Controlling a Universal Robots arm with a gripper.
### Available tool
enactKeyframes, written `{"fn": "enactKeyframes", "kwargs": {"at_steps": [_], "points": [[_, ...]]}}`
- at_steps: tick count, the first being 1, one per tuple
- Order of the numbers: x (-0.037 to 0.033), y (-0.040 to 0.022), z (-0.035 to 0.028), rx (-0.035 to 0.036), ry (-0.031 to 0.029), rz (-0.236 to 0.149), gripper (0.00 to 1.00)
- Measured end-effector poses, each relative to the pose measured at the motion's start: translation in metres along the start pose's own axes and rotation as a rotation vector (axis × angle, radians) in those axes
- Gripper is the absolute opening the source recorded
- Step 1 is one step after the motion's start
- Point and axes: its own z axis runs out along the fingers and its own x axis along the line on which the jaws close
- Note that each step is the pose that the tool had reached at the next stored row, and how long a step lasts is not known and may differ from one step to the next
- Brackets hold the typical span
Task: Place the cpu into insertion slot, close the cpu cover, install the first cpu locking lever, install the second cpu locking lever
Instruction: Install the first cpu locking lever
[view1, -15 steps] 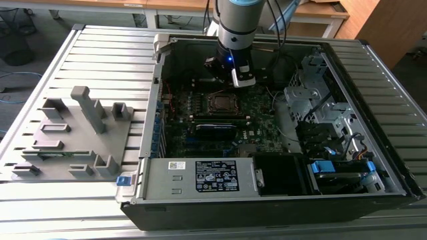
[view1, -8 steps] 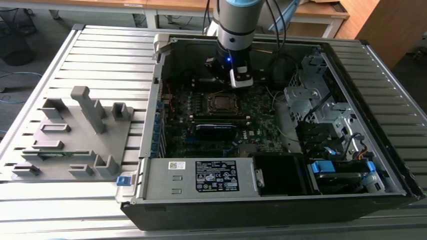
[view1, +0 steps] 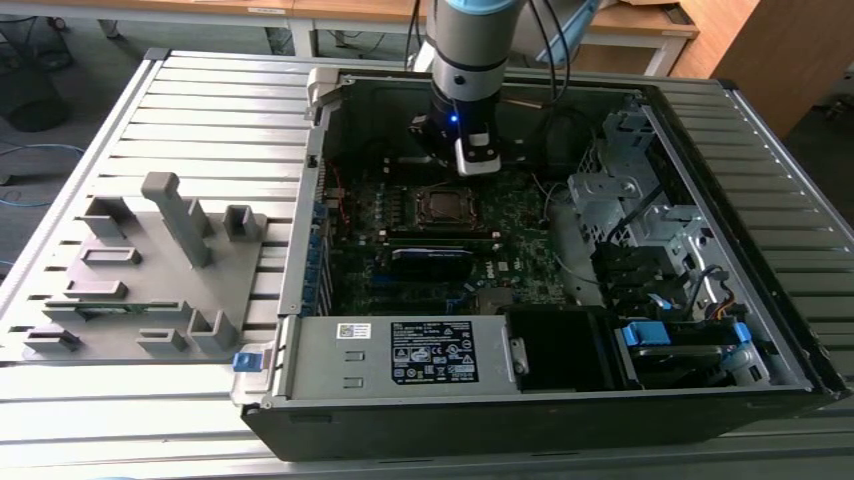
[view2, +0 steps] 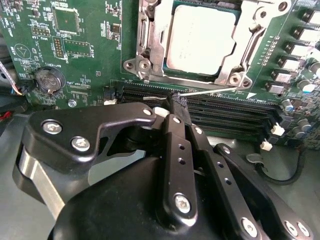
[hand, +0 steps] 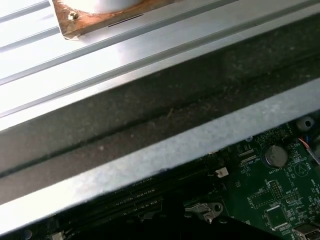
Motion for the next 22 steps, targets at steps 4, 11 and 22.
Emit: {"fn": "enactKeyframes", "kwargs": {"at_steps": [4, 11, 22], "points": [[0.0008, 0.0009, 0.0015, 0.0027, -0.0079, 0.013, 0.10], [0.0014, 0.0016, 0.0021, 0.0048, -0.0097, 0.013, 0.10], [0.0057, 0.0059, -0.0064, 0.0065, -0.0137, 0.017, 0.10]]}}
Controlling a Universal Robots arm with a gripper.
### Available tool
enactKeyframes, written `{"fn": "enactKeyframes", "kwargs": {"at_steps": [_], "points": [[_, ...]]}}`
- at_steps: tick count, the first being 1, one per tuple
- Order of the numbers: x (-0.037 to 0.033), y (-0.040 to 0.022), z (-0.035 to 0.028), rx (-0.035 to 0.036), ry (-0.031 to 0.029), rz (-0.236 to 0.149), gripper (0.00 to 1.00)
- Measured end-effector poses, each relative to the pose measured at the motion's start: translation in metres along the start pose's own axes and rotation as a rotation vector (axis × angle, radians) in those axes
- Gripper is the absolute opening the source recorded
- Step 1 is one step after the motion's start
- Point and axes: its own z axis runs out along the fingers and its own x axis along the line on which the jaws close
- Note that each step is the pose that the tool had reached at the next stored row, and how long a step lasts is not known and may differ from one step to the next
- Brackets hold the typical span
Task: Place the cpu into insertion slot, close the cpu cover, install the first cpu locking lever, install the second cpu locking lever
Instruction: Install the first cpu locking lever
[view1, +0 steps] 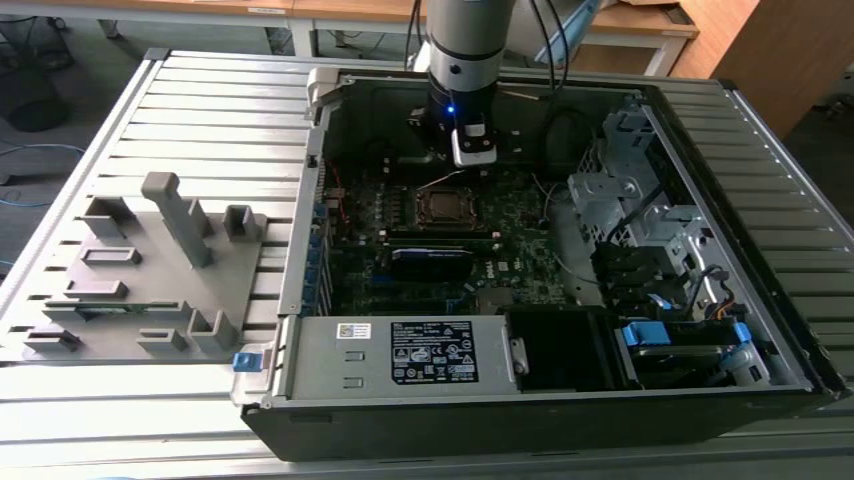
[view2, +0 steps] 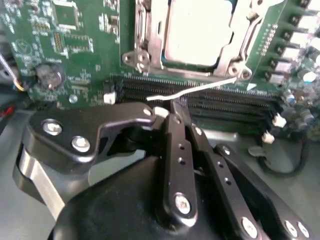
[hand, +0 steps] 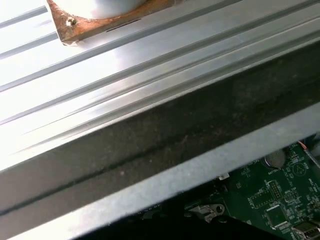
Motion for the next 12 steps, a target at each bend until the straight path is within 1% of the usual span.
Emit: {"fn": "enactKeyframes", "kwargs": {"at_steps": [1, 12], "points": [[0.0000, 0.0002, -0.0009, -0.0001, 0.0000, 0.000, 0.10], [0.0004, 0.0001, -0.0013, -0.0001, 0.0001, 0.000, 0.10]]}}
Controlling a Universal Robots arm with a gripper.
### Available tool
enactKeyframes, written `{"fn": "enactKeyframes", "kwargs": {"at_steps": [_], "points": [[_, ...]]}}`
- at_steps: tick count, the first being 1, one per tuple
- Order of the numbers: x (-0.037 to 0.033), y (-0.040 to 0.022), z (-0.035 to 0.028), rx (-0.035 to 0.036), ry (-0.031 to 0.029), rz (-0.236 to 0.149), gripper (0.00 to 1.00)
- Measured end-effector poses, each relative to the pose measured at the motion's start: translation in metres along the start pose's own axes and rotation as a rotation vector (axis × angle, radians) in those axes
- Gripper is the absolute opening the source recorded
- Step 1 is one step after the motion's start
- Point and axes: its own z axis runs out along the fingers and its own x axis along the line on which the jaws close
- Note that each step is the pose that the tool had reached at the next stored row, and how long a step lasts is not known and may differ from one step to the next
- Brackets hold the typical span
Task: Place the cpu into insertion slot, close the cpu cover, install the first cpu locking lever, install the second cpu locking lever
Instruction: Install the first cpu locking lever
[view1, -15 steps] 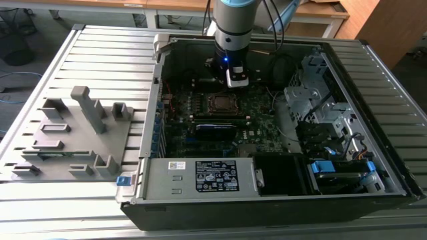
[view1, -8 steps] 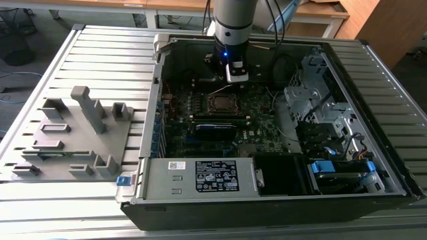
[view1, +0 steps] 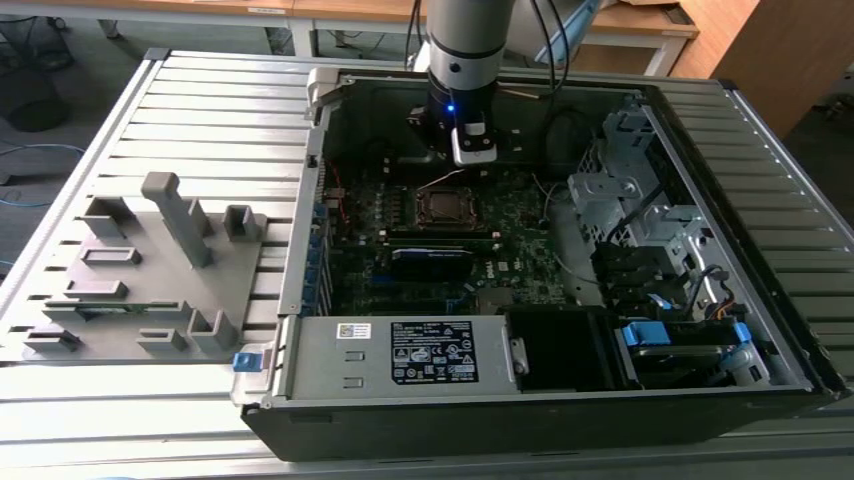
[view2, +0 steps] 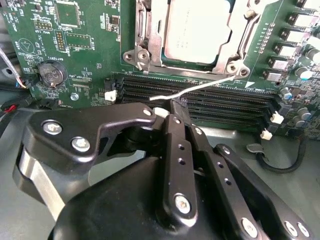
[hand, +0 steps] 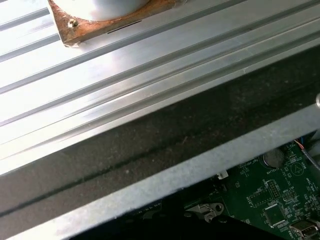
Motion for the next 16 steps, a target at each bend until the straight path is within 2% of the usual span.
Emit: {"fn": "enactKeyframes", "kwargs": {"at_steps": [12, 16], "points": [[0.0003, -0.0001, -0.0001, -0.0001, 0.0000, 0.000, 0.10], [0.0003, 0.0006, -0.0041, 0.0000, 0.0000, 0.000, 0.10]]}}
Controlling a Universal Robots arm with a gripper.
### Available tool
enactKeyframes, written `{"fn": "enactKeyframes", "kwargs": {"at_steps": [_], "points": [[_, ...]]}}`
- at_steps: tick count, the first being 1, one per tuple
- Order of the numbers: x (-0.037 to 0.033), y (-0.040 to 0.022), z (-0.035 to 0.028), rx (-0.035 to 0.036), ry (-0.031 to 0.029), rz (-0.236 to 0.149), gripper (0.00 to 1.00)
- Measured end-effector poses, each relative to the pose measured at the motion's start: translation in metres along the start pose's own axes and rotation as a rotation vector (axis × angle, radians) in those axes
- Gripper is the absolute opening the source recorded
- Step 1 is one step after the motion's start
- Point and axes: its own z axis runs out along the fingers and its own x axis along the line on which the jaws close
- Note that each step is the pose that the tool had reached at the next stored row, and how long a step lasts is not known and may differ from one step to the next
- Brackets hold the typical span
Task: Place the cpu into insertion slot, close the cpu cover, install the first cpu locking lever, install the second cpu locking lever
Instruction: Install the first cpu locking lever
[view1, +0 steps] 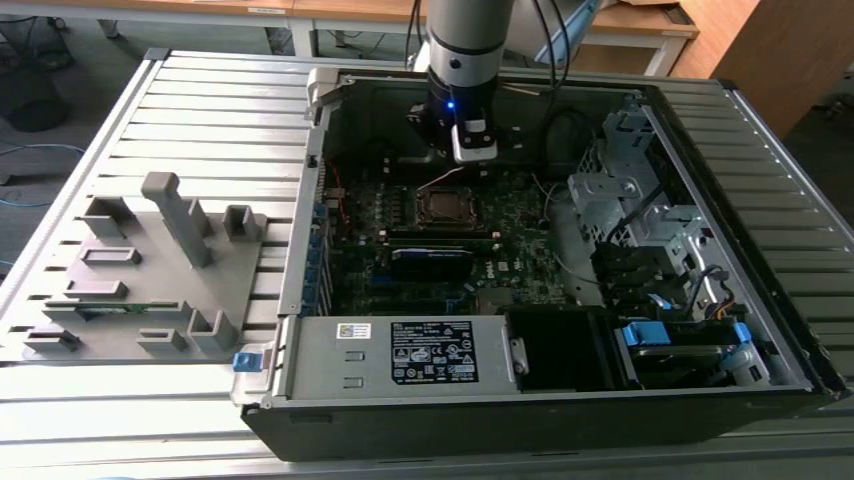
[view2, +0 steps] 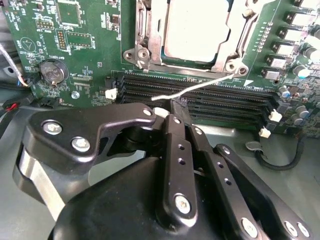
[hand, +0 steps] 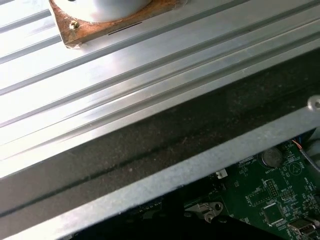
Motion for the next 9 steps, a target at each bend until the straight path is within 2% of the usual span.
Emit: {"fn": "enactKeyframes", "kwargs": {"at_steps": [6, 9], "points": [[0.0000, 0.0005, -0.0025, -0.0003, 0.0000, 0.000, 0.10], [0.0001, 0.0011, -0.0059, -0.0005, 0.0002, 0.000, 0.10]]}}
